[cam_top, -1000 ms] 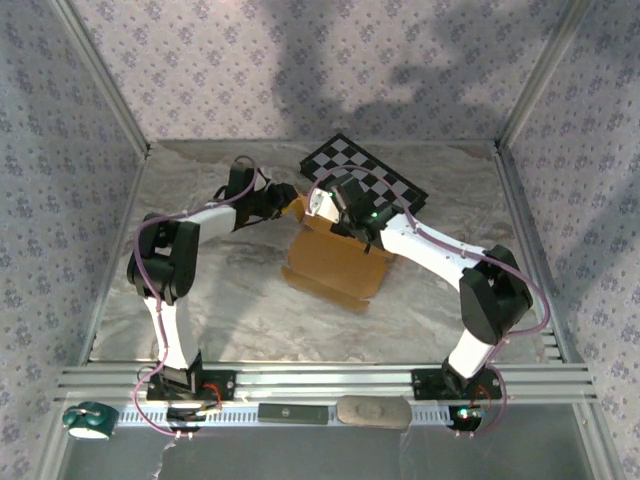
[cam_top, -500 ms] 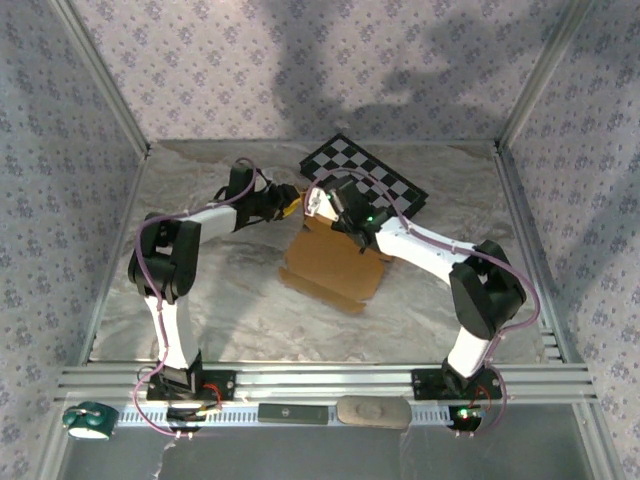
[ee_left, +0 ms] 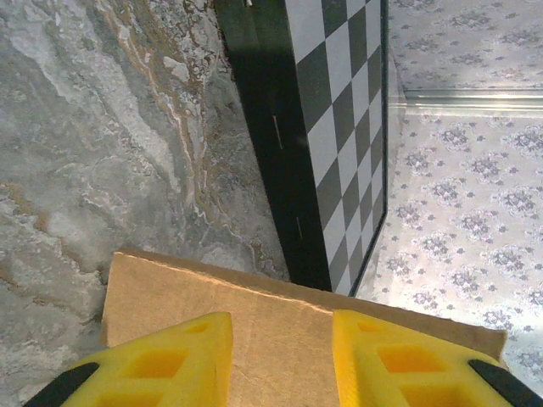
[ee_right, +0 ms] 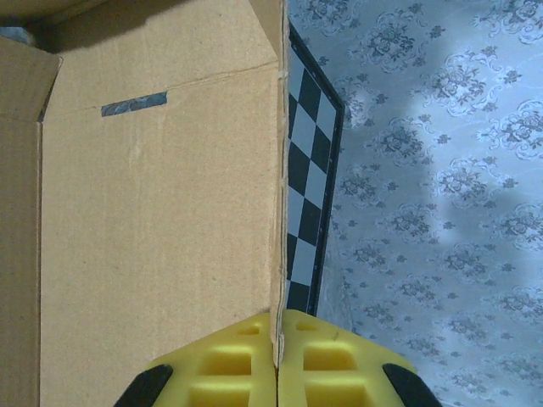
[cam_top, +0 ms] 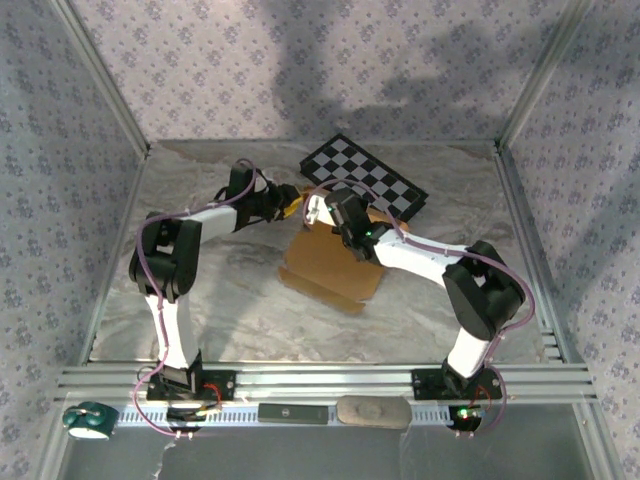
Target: Fold the paper box
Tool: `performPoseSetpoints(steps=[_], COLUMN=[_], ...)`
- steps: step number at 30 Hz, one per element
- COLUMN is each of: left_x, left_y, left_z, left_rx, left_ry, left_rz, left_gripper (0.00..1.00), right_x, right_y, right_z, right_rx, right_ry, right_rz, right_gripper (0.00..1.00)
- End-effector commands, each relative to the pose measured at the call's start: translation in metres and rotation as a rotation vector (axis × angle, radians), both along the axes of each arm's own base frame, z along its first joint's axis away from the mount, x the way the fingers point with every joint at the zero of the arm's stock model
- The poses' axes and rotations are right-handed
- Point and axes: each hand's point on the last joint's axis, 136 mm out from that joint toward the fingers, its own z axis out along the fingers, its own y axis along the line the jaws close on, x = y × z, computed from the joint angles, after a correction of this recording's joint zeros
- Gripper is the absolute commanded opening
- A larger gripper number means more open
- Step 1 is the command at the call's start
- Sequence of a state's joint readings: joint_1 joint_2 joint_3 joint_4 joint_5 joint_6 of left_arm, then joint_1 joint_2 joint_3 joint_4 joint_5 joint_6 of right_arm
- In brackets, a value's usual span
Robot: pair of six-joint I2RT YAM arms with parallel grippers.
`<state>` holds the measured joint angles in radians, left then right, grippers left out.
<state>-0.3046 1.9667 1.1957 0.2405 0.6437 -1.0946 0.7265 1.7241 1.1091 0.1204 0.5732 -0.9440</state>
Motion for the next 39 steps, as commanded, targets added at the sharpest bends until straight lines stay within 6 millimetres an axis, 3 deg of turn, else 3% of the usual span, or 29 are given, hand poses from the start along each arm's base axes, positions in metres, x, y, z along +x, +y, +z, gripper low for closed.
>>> performPoseSetpoints(steps=[1, 12, 20, 25, 32, 39], left_x=[0.002, 0.015, 0.027, 0.023, 0.013, 0.024], left_y=[0.003, 0.007, 0.009, -0.004, -0.004, 0.001], left_z=[-0.005, 0.003, -0.003, -0.003, -0.006, -0.005], left_rx=[-0.027, -0.039, 0.001, -0.008, -0.024, -0.018], left_ry=[0.018, 0.002, 0.012, 0.011, 0.011, 0.011], left_rz=[-0.007, -0.043, -0.058, -0.097, -0.079, -0.064], left_gripper=[0.36, 0.36, 0.36, 0.36, 0.34, 0.34], right_x=[-0.014, -0.019, -0.017, -0.012, -0.007, -0.009], right_y=[-0.004, -0.004, -0.004, -0.005, -0.006, -0.003], right_z=[-0.036, -0.045, -0.056, -0.062, -0.073, -0.072], right_rx=[-0.086, -0.148, -0.217, -0.285, -0.354, -0.361], right_ry=[0.086, 0.08, 0.051, -0.002, -0.079, -0.095], right_rz=[0.029, 0.041, 0.035, 0.018, 0.006, 0.009], right_gripper=[0.0, 0.0, 0.0, 0.0, 0.0, 0.0])
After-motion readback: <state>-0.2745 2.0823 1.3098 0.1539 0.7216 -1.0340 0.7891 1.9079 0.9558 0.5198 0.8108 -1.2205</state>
